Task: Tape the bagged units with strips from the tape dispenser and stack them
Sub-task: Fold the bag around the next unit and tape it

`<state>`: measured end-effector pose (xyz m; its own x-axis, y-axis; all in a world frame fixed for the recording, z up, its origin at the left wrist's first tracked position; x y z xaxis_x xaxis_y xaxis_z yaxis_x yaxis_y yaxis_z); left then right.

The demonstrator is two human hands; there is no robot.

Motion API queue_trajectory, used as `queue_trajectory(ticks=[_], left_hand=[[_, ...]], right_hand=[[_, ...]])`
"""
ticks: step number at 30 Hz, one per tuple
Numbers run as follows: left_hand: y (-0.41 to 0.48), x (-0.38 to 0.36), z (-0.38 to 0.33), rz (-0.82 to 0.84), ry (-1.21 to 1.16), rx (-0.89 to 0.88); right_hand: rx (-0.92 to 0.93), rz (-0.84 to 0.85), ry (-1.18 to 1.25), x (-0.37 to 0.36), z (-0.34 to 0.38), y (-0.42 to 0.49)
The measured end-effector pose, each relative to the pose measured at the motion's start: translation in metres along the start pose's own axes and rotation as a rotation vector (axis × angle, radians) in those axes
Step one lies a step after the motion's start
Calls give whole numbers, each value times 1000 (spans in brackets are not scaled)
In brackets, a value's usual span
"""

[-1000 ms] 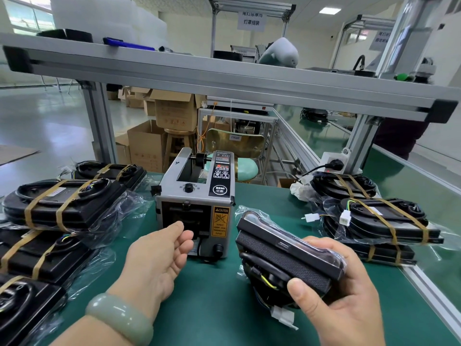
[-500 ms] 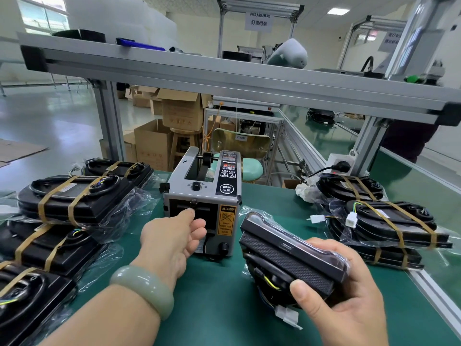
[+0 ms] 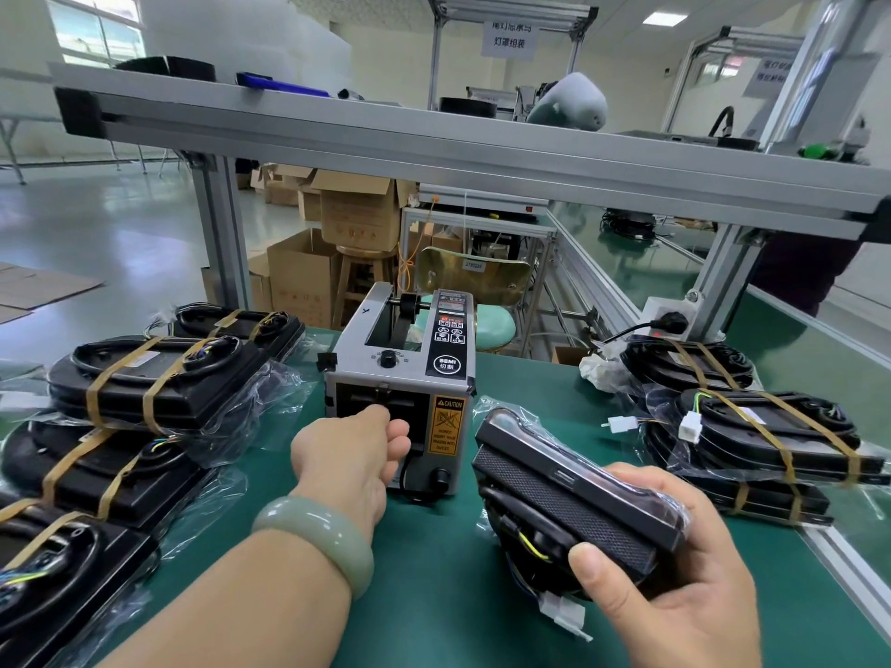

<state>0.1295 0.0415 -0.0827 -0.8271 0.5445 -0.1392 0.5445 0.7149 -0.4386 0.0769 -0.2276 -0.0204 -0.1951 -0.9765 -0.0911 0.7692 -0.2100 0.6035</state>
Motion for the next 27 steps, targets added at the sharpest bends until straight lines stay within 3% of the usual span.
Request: queue_trajectory(ticks=[6, 16, 27], left_hand=[[-3, 4, -3, -4, 30, -51], [0, 5, 6, 116, 49, 47], [-2, 3, -3, -53, 36, -50]], right_hand=[[-22, -10, 32, 2, -2, 3], [-35, -24, 37, 2, -2, 3], [-45, -45, 44, 2, -3, 2]])
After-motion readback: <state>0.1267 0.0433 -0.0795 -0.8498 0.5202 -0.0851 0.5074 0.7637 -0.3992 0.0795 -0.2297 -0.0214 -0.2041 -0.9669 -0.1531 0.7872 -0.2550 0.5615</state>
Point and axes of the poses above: each hand's wrist, its own y-axis towards the middle knuckle, its own x-axis out of the back of the hand, z = x × y, the point moved 8 cm from there along y, towards the middle knuckle, and after that the axes turned 8 degrees about -z, right-handed, at the moved point
